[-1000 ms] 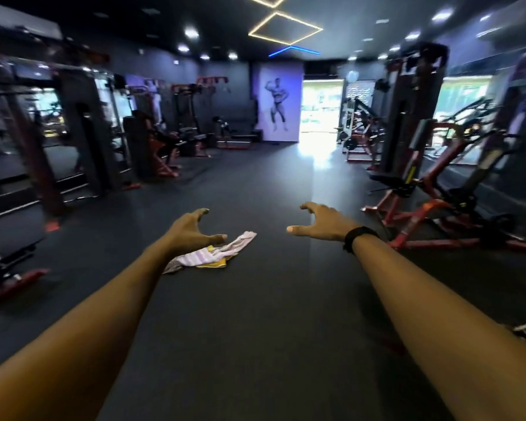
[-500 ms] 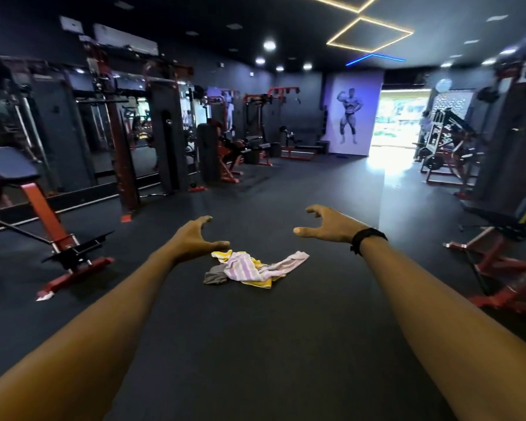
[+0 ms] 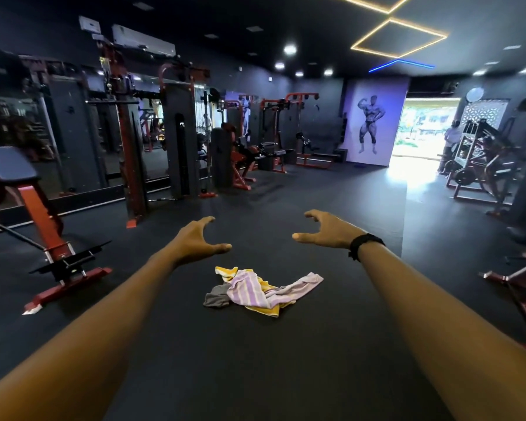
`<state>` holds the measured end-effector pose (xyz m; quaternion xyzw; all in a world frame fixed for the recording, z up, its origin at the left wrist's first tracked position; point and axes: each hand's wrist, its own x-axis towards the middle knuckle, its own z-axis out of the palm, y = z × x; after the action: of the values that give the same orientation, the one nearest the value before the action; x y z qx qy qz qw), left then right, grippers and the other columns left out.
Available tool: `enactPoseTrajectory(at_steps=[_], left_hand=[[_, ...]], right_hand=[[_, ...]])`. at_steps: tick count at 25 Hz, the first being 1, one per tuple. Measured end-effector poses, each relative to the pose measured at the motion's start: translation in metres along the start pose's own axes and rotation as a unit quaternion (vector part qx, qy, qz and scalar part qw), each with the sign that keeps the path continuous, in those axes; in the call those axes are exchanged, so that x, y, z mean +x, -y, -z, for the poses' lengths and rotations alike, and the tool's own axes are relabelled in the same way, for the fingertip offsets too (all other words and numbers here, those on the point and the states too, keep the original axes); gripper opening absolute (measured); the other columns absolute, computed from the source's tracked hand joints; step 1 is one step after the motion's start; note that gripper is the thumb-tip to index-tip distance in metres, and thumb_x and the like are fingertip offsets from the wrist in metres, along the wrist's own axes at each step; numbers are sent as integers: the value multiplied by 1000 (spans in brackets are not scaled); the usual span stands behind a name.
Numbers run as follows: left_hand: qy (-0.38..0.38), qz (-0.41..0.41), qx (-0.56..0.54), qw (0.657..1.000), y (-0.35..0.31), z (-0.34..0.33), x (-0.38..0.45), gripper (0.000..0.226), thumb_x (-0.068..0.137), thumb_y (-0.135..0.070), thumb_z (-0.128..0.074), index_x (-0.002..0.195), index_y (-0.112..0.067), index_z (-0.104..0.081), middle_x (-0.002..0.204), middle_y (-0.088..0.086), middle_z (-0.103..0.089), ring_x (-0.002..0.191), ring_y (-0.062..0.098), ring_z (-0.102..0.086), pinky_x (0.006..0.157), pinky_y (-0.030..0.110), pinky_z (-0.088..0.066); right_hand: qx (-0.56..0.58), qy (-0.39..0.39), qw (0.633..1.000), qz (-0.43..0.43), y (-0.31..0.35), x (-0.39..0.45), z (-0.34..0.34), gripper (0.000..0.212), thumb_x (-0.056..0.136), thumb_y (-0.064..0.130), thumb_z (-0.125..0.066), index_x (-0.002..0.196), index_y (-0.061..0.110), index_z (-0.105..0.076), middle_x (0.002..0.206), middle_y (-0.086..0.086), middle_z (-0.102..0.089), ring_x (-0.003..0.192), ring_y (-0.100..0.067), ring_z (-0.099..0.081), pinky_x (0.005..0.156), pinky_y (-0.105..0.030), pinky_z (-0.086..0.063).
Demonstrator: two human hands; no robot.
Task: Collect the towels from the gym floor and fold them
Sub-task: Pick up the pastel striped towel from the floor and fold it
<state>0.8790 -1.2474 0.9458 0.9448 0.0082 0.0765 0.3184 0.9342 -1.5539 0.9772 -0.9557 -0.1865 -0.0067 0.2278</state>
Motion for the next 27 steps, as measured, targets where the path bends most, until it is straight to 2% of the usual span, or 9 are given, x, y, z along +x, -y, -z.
enactPoseTrajectory(at_steps=[6, 13, 18, 23, 27], left_hand=[[3, -22, -5, 1000, 40, -6, 158, 94, 74, -48, -75, 149, -18, -26, 150, 13, -33, 136, 29, -35, 108, 41, -34], [14, -11, -15, 1000, 78, 13, 357, 96, 72, -51, -75, 149, -19, -26, 151, 12, -32, 137, 29, -35, 108, 42, -35], [37, -17, -8, 999, 93, -4, 466, 95, 73, -50, -74, 149, -19, -26, 151, 13, -32, 136, 29, -35, 108, 42, -34], [30, -15, 7, 999, 103, -35, 580, 94, 74, -49, -74, 149, -17, -27, 150, 12, -34, 137, 27, -36, 109, 40, -33], [35, 15, 7, 999, 106, -62, 665, 95, 73, -50, -74, 149, -18, -26, 151, 12, -33, 136, 28, -36, 109, 41, -35]], right_hand=[[-7, -5, 1000, -8, -20, 154, -11, 84, 81, 55, -64, 146, 15, -29, 153, -10, -31, 138, -27, -35, 111, -42, -34], [9, -13, 999, -32, -39, 336, -4, 85, 81, 55, -65, 147, 18, -27, 154, -10, -28, 138, -28, -35, 111, -44, -35], [14, 2, 999, -39, -70, 443, -16, 85, 82, 54, -64, 148, 17, -26, 155, -10, -27, 139, -28, -33, 111, -43, -33], [27, 13, 999, -23, -123, 558, -26, 86, 82, 55, -64, 149, 17, -24, 155, -9, -26, 139, -27, -33, 111, -42, -33], [34, 26, 999, -26, -173, 646, -19, 88, 82, 55, -64, 149, 16, -23, 155, -9, -25, 140, -28, -31, 112, -43, -32]])
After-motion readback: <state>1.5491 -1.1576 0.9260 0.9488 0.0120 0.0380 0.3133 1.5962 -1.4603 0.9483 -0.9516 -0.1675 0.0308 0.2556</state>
